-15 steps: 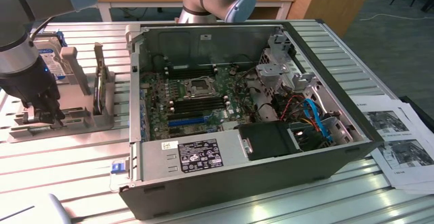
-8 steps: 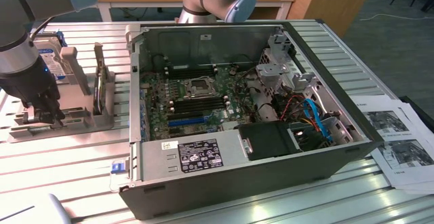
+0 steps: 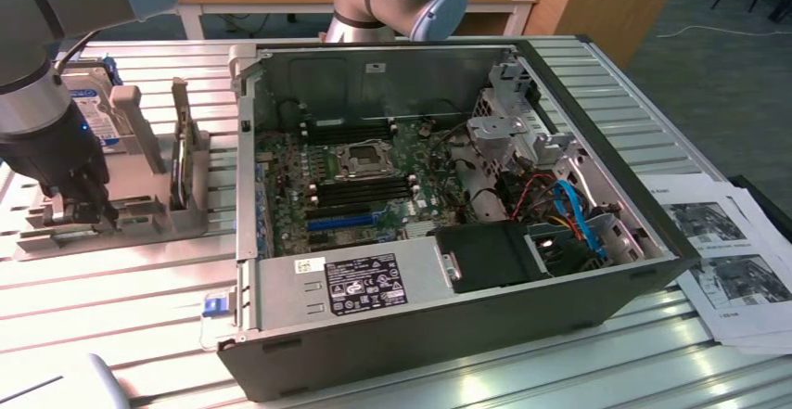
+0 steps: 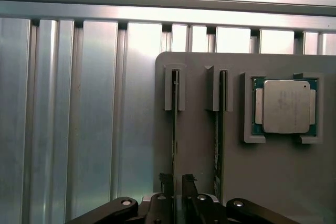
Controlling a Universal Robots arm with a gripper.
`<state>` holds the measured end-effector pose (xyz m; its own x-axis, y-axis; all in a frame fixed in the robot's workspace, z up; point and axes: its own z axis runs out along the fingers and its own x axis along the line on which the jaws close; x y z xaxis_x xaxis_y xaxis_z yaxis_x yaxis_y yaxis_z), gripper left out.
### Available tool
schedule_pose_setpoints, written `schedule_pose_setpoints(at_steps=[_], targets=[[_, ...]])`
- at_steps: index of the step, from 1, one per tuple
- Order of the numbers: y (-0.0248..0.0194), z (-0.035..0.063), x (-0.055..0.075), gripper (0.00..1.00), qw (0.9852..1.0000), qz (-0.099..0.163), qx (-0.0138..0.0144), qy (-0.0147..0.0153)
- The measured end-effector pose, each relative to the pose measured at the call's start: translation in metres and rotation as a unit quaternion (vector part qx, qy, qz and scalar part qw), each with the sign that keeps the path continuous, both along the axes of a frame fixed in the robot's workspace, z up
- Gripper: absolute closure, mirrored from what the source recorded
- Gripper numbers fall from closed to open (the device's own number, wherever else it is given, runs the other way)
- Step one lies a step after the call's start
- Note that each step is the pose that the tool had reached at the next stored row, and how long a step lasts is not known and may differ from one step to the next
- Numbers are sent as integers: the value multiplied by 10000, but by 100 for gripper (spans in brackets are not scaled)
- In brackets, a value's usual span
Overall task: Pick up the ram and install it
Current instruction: 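Pick up the ram and move it above insertion slot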
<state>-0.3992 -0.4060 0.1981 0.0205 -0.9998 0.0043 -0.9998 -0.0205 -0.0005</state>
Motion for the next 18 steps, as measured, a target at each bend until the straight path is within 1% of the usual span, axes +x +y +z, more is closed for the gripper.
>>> schedule_pose_setpoints(at_steps=[1,8,18], targets=[[0,0,0,79,10000,0,0,0],[-2,1,-1,79,10000,-1,-1,1],[-26,0,0,79,10000,0,0,0]])
